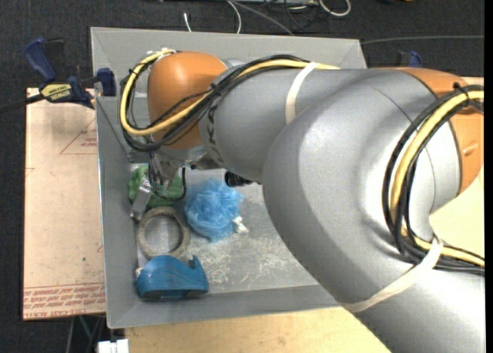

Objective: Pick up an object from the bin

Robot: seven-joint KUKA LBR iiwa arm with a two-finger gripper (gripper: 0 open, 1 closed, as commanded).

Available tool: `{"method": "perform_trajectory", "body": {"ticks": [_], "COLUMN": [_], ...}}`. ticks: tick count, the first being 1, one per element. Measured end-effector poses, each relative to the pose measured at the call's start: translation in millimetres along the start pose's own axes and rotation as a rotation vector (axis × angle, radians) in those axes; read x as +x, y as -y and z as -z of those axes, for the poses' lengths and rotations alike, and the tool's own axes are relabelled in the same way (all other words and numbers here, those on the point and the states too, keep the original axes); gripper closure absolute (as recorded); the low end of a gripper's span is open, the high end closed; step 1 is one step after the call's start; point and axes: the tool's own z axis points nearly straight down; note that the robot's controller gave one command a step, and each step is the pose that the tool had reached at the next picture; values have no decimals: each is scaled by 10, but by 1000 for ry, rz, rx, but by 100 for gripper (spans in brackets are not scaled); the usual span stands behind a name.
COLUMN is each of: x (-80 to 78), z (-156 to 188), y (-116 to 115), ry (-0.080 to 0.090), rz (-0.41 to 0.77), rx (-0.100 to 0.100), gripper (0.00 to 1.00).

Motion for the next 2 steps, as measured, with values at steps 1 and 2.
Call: {"method": "perform_trajectory", "body": {"ticks": [1,2], "x": [-76,-83], "z": [20,20], "y": [48,54], "ry": [9,10], "rz": [-89,-96], "rx": [-13,-14], "gripper": [100,100]}}
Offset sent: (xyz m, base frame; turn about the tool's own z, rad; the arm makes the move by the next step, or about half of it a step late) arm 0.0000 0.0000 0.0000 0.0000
